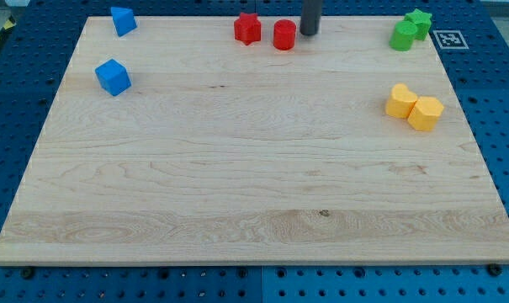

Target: Slide the yellow heart along with yellow hexagon to the center right

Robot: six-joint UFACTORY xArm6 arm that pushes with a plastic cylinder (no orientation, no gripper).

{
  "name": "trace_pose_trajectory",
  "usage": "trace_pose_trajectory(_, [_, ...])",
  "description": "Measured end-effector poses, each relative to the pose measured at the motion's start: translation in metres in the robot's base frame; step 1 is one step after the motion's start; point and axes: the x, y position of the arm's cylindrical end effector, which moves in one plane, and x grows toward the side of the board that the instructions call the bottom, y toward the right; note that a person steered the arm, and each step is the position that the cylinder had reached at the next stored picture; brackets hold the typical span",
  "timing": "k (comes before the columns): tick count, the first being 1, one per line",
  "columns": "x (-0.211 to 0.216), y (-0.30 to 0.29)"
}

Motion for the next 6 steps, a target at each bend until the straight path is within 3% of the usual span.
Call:
trace_pose_trajectory(1, [0.060,0.026])
trace_pose_trajectory(2, [0.094,0.045])
trace_pose_trajectory(4, [0.130,0.089])
trace_pose_trajectory(6, [0.130,0.129])
